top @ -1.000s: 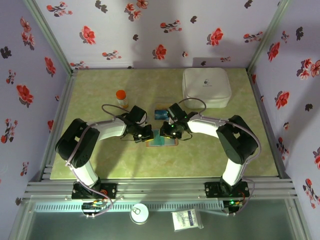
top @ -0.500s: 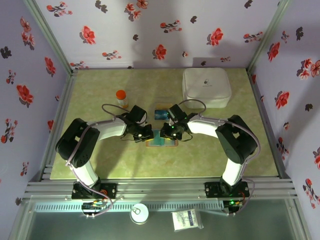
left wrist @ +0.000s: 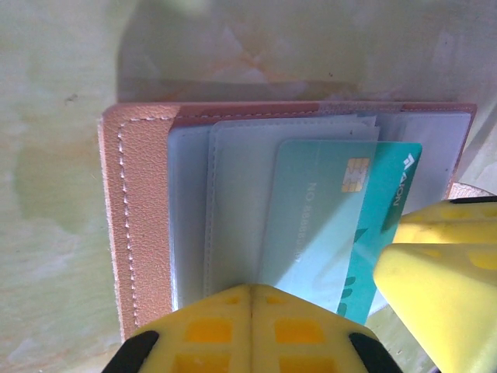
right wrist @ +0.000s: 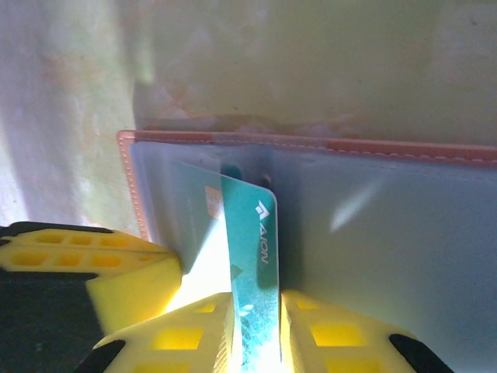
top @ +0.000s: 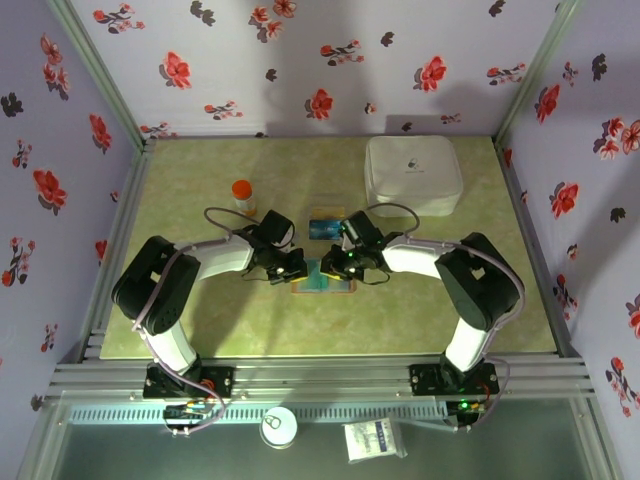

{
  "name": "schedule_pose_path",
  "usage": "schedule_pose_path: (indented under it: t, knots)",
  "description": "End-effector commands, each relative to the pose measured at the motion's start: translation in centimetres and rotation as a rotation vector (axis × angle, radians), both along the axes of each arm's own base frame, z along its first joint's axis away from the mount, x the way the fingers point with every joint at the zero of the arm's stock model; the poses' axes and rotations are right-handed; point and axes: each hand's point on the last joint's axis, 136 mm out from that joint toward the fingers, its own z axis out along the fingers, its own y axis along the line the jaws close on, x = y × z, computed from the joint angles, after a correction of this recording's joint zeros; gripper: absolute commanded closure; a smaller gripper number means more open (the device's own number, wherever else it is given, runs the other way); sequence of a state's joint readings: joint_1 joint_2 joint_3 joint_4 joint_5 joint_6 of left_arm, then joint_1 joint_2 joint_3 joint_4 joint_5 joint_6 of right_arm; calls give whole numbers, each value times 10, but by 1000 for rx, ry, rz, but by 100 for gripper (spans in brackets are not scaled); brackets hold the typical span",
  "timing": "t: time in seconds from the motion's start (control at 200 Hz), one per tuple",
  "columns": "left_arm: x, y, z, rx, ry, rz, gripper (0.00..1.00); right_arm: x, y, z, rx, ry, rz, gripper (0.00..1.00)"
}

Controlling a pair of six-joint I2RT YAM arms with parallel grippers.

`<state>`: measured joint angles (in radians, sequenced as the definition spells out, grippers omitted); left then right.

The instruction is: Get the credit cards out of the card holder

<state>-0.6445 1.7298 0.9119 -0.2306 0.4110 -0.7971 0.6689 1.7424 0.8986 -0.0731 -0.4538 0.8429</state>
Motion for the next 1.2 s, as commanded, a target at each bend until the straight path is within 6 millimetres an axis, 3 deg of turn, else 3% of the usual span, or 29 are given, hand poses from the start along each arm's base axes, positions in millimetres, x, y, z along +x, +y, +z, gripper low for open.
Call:
schedule_pose_path:
  t: [0.0, 0.28, 0.63, 0.96, 1.195]
  knots:
    - [-4, 4, -9, 49, 18, -15, 100, 4, 6, 15, 70, -19, -3, 79]
    - [-4, 4, -8, 48, 18, -15, 100, 3, 3, 4, 57, 4, -11, 85]
    - [-5, 5, -8, 49, 20, -15, 100, 1, -20, -4, -10, 0, -36, 91]
    - [-4, 4, -6, 45, 15, -11, 99, -3, -44, 5, -77, -19, -33, 92]
    - [0, 1, 8, 18, -15, 0, 98, -3, -46, 27, -93, -59, 8, 95]
